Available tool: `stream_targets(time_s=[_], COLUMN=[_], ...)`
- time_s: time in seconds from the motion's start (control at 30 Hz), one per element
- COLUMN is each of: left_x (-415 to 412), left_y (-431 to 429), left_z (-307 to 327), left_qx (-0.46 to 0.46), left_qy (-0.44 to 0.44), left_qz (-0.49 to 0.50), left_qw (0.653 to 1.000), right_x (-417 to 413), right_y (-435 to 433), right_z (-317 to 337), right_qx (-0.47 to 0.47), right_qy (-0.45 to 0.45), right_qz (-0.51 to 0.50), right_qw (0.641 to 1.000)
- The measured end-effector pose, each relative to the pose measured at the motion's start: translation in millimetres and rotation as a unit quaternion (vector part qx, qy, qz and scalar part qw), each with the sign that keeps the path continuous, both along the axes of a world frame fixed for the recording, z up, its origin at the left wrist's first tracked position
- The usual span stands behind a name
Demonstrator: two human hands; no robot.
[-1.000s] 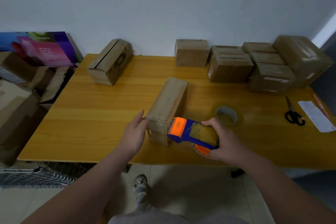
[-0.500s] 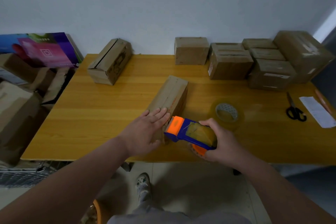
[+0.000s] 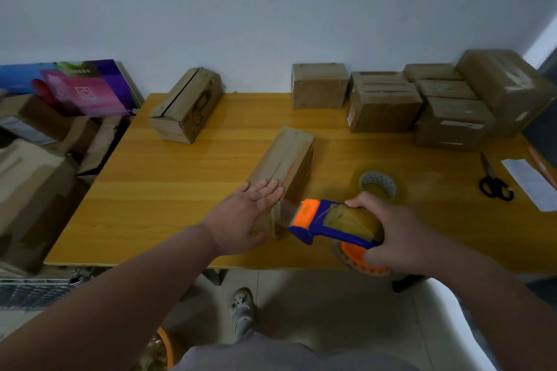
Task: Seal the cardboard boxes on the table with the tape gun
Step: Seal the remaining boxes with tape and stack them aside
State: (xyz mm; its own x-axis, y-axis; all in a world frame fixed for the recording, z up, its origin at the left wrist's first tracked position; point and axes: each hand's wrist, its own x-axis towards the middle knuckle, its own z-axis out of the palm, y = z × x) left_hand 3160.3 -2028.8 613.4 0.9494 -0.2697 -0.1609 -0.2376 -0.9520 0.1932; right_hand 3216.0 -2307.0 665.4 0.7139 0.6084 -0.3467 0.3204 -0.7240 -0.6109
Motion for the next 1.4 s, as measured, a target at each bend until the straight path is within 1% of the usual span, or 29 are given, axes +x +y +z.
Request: stream_targets(time_s=[0.1,0.17,0.37,0.6,0.7,0.77,0.9,0.97,1.13,1.2,1.3,1.4], left_x=[0.6,0.6,1.9,2.2,2.0,1.9,1.4,1.0,1.8,3.3,6.3,7.7], left_y=[0.2,-0.1,0.7,1.4,1.4,1.2,1.9,2.2,0.0,-0.6,1.4,3.0], left_z=[-1.1,-1.6,-4.3,-4.7,-5.8,-6.8,-8.4,-10.6,-14.3,-15.0,-19.9,-20.2], left_qx=[-0.016,-0.021,-0.014,-0.015,-0.012,-0.010,-0.010,-0.014,-0.023,-0.035,-0.042,-0.030], left_qy=[-0.001,0.003,0.002,-0.003,-0.010,-0.015,-0.022,-0.028,-0.079,-0.099,-0.127,-0.143], left_qz=[0.008,0.012,0.019,0.019,0.020,0.021,0.021,0.022,0.033,0.038,0.042,0.058], left_qw=[1.000,1.000,1.000,1.000,1.000,1.000,0.999,0.999,0.996,0.994,0.990,0.988], right_x=[4.3,9.8,26.5,41.3,42.1,43.0,37.9,36.2,41.8,38.8,31.8,24.4], right_y=[20.8,35.3,51.6,45.0,44.0,44.6,40.2,34.4,19.5,17.3,13.7,8.9], right_z=[-3.4,-3.5,4.8,-7.8,-10.1,-10.5,-22.7,-33.2,-58.7,-67.8,-84.2,-98.0], right_qx=[-0.023,-0.040,-0.082,-0.052,-0.040,-0.049,-0.161,-0.152,-0.042,-0.014,-0.047,-0.102], right_qy=[-0.002,0.014,0.046,0.162,0.186,0.196,0.159,0.141,0.052,0.023,-0.039,-0.049], right_qz=[0.017,0.019,0.025,-0.017,-0.040,-0.048,0.001,-0.024,-0.128,-0.140,-0.123,-0.111], right_qw=[1.000,0.999,0.995,0.985,0.981,0.978,0.974,0.978,0.990,0.990,0.991,0.987])
